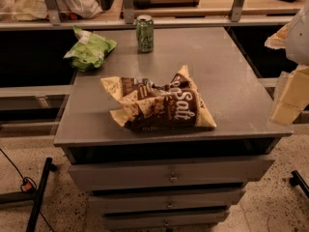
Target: Move brown chip bag near green can
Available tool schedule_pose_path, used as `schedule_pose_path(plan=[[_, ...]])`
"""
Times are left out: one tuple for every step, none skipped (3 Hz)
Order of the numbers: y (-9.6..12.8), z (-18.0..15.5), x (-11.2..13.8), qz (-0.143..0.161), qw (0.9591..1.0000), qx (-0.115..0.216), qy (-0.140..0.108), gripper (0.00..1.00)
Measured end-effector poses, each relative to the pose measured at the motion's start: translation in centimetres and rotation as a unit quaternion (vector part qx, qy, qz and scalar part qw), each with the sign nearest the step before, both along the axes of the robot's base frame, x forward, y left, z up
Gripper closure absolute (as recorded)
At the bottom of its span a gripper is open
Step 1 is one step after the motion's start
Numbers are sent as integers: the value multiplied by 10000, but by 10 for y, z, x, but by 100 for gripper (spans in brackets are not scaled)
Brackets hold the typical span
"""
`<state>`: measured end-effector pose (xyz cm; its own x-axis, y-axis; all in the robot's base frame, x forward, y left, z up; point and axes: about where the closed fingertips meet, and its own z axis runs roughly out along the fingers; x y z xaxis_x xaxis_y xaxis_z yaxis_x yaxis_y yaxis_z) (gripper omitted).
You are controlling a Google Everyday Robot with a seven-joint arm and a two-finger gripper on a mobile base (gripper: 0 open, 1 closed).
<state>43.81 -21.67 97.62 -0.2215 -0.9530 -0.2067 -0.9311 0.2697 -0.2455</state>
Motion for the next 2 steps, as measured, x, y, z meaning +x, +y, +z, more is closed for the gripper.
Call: schedule_pose_path(plan=[[0, 0, 0, 0, 10000, 2, -1, 0], [10, -11, 13, 130, 9985, 524, 44, 0]])
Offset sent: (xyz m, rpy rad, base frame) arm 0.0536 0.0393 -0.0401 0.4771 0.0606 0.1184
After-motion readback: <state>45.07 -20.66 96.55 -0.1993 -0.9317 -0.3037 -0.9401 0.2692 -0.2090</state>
